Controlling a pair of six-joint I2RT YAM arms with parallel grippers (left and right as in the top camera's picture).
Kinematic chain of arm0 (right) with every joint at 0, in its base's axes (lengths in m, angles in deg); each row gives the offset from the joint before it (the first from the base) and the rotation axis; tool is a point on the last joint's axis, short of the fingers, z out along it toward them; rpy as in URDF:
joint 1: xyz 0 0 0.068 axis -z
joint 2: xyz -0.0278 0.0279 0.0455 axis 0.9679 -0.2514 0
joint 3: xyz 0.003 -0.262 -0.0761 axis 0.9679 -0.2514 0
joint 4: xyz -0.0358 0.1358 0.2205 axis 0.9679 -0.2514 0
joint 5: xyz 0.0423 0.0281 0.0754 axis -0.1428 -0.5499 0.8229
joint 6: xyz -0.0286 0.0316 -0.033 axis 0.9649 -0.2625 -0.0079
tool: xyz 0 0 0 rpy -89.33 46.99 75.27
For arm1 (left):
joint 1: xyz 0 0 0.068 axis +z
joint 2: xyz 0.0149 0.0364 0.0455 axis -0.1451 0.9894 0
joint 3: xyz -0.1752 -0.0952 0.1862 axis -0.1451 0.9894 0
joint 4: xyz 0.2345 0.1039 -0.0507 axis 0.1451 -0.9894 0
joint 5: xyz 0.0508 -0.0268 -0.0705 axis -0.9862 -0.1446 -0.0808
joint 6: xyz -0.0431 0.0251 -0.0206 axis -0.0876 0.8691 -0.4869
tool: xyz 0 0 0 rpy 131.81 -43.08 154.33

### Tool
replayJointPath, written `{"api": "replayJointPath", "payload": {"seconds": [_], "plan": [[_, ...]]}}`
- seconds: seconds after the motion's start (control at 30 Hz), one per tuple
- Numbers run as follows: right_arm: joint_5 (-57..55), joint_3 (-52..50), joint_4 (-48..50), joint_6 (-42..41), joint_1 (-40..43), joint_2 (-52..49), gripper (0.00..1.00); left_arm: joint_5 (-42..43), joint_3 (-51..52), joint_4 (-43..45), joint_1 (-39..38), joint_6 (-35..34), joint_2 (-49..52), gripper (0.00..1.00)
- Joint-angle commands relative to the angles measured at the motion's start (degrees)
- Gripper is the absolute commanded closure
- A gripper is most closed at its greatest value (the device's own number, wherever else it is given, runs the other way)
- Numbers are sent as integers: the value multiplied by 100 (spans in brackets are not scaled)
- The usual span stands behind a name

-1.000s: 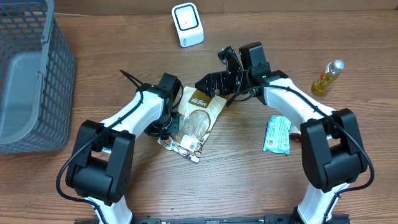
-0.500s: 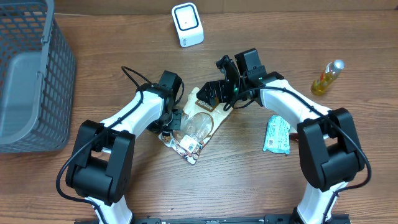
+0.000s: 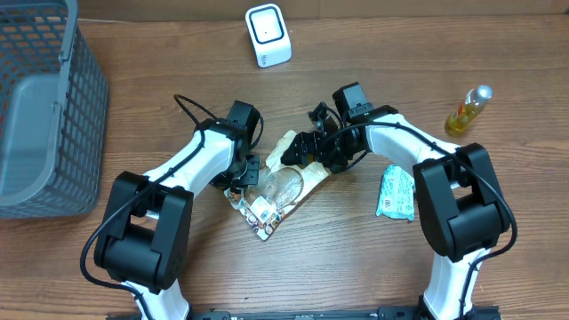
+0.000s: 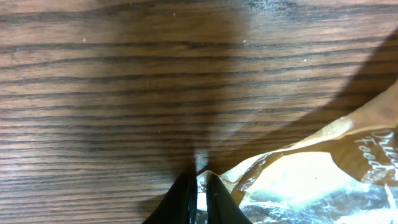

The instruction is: Scan the item barcode

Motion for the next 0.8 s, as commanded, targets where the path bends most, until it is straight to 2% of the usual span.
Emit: {"api": "replayJointPath", "payload": {"seconds": [0.0,0.07,0.2,0.47,0.5,0.57,0.6,0.77], "plan": [[369,-83,-125,-79,-116,-149,7,70,-81,-17,26,96,-46,88],[369,-85,-140,-79,-203,-149,10,70,-81,-24,26,72,-46,88],[358,-90,13,92,-479,-155,22,68,-81,55,26,63,-46,87],[223,-90,282,98,-560,-162,31,66,-81,129,26,66,-46,85],[240,-90,321,98,-542,-162,35,66,-81,131,26,63,-46,85],[354,-90,385,136,-518,-162,52,63,-81,151,26,66,-46,83],[474,-90,396,208,-518,-162,57,66,-81,160,26,66,-46,82],[925,-90,389,422,-518,-160,58,66,-81,175,26,66,-46,79]]}}
